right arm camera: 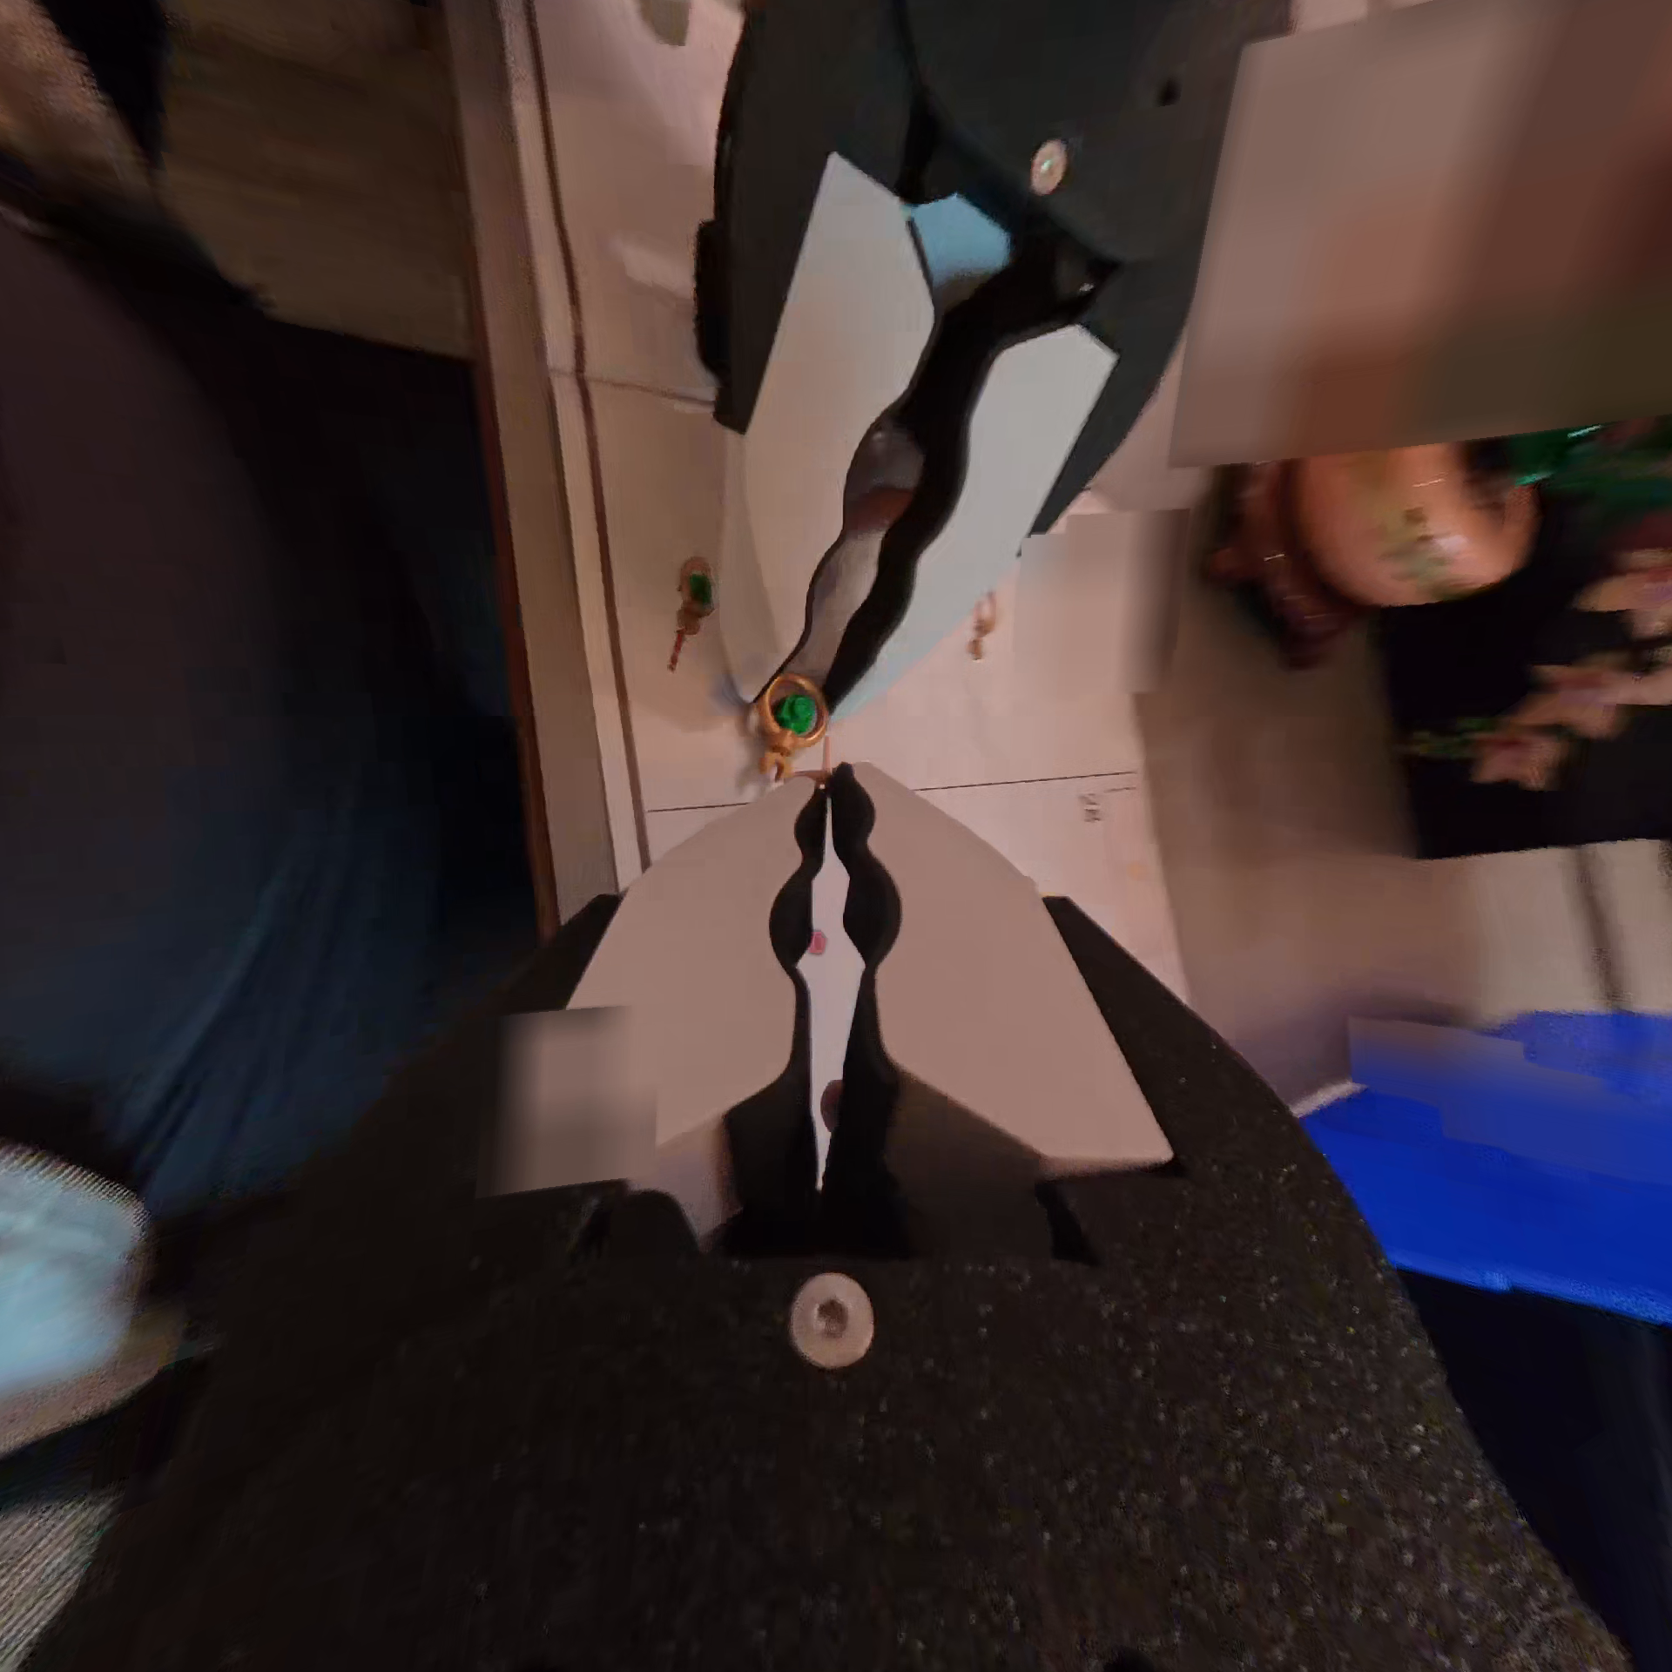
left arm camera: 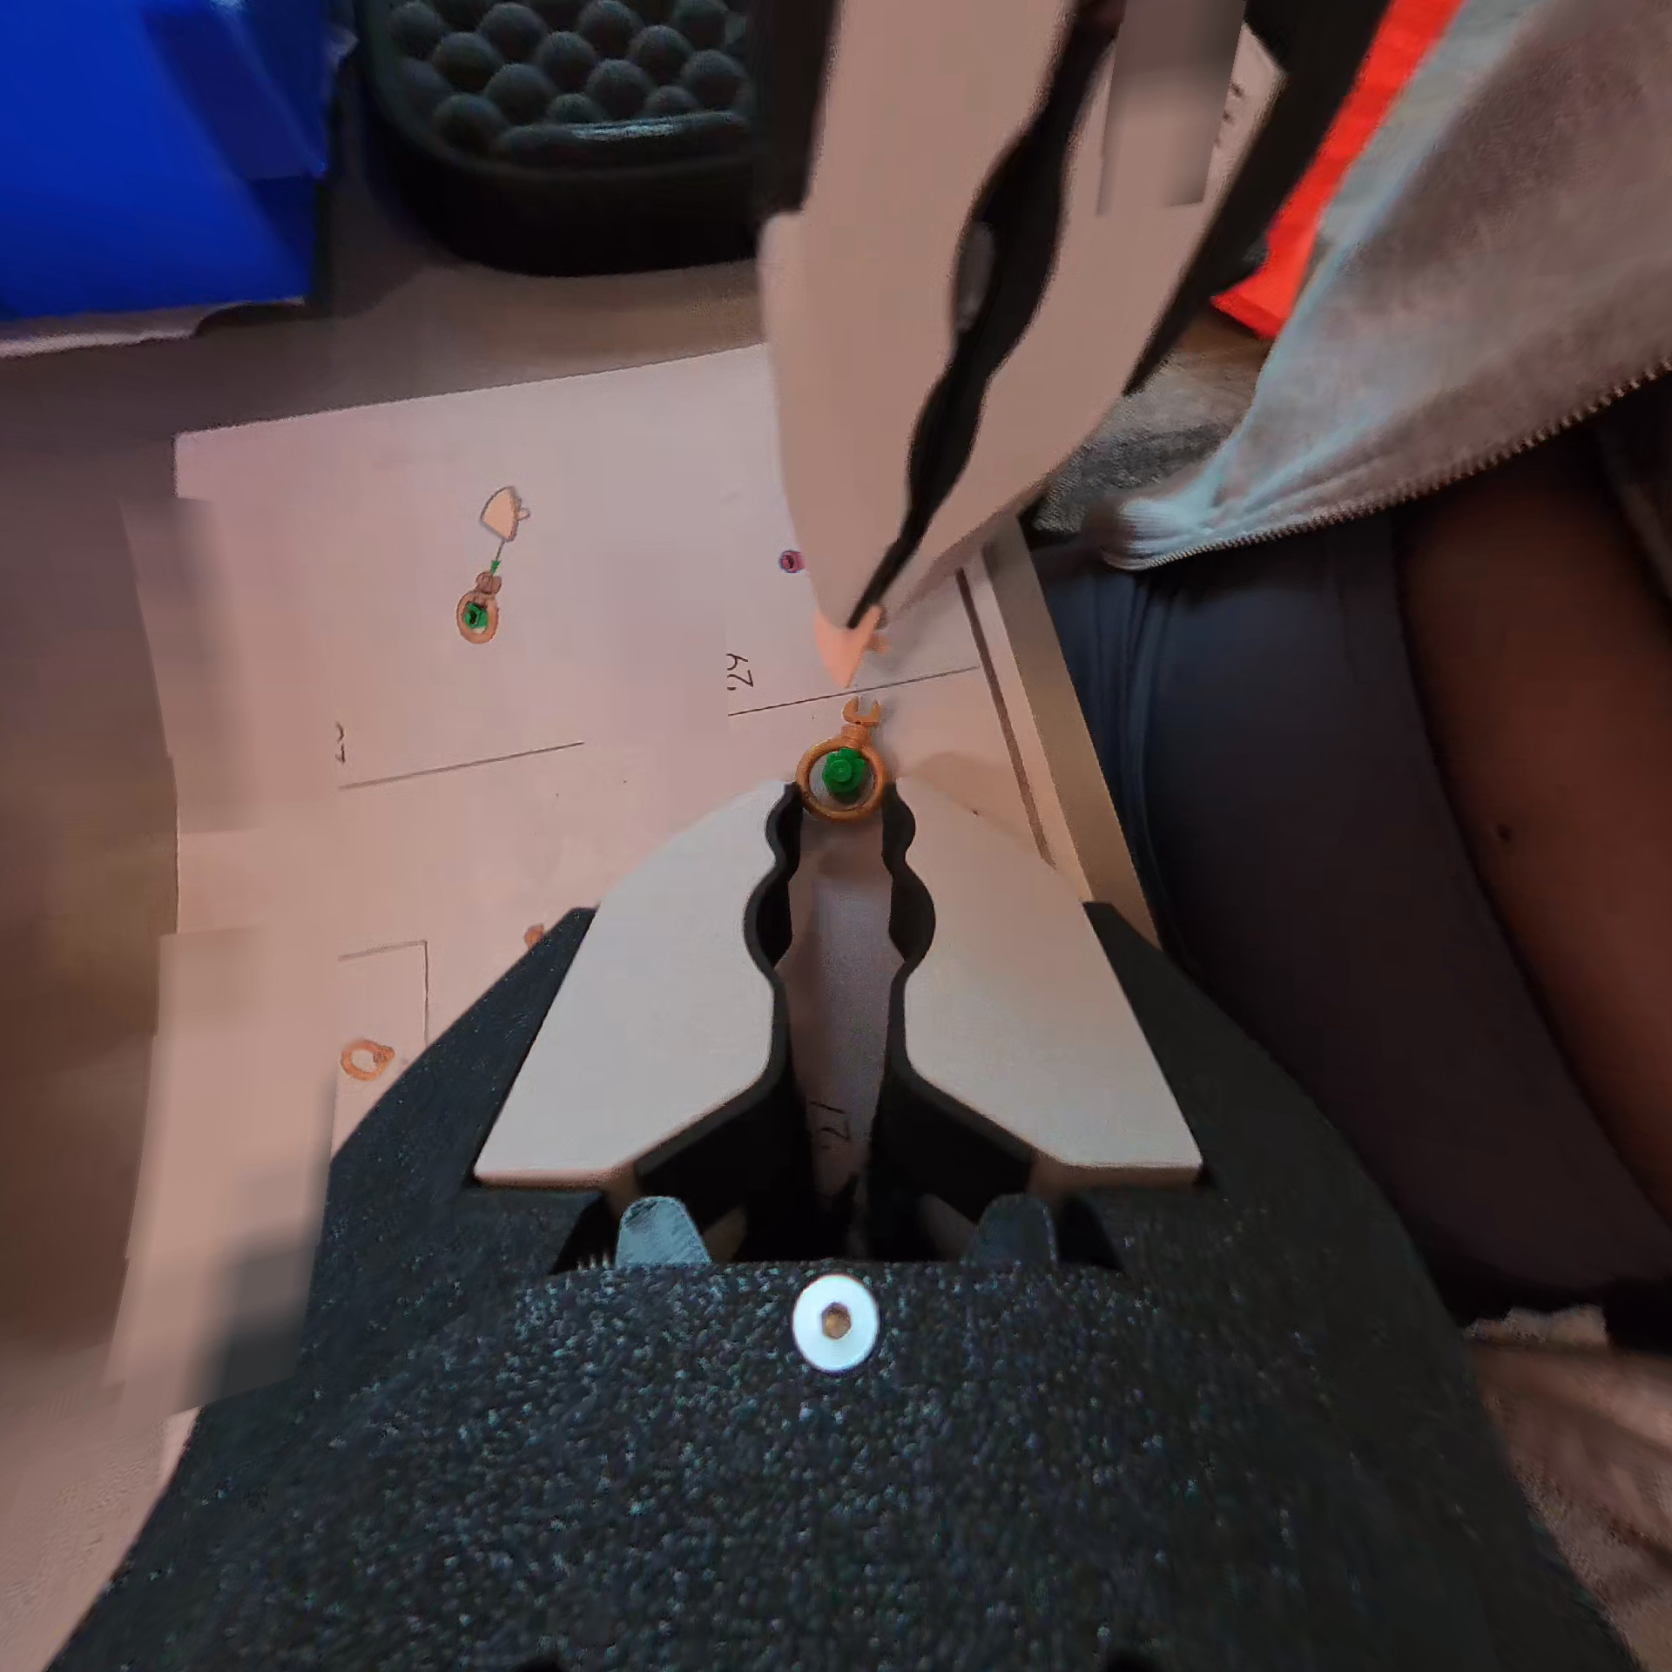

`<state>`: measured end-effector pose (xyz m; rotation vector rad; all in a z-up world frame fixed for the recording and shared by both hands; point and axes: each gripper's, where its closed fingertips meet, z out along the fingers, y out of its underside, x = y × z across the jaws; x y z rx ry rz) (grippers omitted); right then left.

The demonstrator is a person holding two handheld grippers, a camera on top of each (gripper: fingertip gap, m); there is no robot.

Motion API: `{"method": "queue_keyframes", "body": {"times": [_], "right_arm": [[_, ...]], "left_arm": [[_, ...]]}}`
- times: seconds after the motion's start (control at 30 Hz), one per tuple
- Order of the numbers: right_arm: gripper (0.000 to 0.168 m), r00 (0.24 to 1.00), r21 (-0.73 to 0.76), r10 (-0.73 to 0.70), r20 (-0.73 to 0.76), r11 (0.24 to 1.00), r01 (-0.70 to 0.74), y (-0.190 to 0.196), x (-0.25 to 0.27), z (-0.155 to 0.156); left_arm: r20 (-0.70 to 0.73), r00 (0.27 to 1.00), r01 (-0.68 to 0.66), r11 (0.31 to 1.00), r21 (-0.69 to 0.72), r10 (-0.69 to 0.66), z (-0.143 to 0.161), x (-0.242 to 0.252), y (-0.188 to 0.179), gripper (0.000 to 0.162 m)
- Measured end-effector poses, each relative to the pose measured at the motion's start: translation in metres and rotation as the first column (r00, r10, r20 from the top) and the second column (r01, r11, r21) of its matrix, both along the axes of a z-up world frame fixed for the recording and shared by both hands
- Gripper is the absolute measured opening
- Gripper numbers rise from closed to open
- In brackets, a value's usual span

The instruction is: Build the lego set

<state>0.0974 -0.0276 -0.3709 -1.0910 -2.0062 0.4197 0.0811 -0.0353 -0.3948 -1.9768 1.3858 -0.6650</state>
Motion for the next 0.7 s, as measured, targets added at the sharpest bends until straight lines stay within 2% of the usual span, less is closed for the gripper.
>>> {"method": "queue_keyframes", "body": {"times": [0.1, 0.13, 0.2, 0.43, 0.53, 0.7], "right_arm": [[0.002, 0.984, 0.151, -0.067, -0.167, 0.984, 0.093, 0.002, -0.002, 0.009], [0.001, 0.975, 0.25, -0.077, -0.21, 0.96, 0.129, 0.007, -0.003, 0.012], [0.001, 0.977, 0.402, -0.076, -0.201, 0.903, 0.153, 0.012, -0.004, 0.007], [0.001, 0.972, 0.334, -0.178, -0.155, 0.916, 0.222, 0.007, -0.004, -0.01], [0.002, 0.972, 0.321, -0.174, -0.157, 0.922, 0.216, 0.003, -0.005, -0.01], [0.001, 0.971, 0.348, -0.173, -0.163, 0.911, 0.22, 0.002, -0.004, -0.011]], "left_arm": [[0.006, 0.989, -0.147, 0.989, -0.007, 0.147, 0.0, -0.001, 0.001, 0.017], [0.013, 0.982, -0.191, 0.981, -0.024, 0.191, 0.0, -0.001, 0.0, 0.017], [0.021, 0.966, -0.256, 0.965, -0.063, 0.257, 0.001, -0.001, 0.0, 0.017], [-0.013, 0.954, -0.3, 0.949, -0.092, 0.301, 0.001, 0.0, 0.001, 0.017], [-0.028, 0.953, -0.302, 0.95, -0.082, 0.301, 0.0, -0.001, 0.001, 0.017], [-0.092, 0.949, -0.303, 0.953, -0.005, 0.302, -0.001, -0.001, 0.001, 0.017]]}}
